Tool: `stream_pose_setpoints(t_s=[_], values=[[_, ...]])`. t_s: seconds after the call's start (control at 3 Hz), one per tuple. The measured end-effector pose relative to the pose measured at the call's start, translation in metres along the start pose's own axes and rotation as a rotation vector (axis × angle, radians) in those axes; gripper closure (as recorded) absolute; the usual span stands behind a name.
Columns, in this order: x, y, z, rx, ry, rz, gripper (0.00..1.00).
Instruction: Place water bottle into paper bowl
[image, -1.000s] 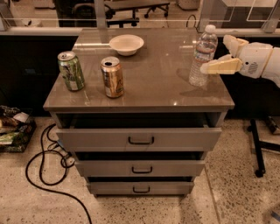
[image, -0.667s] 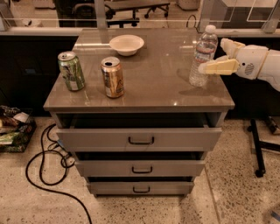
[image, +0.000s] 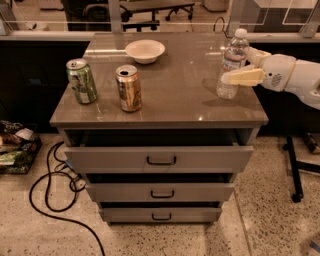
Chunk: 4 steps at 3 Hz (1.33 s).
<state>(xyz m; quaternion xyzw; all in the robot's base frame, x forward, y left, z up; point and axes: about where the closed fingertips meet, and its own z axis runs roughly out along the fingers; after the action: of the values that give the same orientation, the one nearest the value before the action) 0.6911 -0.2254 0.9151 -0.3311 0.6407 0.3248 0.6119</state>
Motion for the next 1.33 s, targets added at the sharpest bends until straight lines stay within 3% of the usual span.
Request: stream_pose_setpoints(t_s=[0.33, 1.33], values=[[-0.0006, 0.0005, 0.0123, -0.03, -0.02, -0.013, 0.18], [-0.0012, 0.0047, 0.0208, -0.044, -0.021, -0.011, 0.87]])
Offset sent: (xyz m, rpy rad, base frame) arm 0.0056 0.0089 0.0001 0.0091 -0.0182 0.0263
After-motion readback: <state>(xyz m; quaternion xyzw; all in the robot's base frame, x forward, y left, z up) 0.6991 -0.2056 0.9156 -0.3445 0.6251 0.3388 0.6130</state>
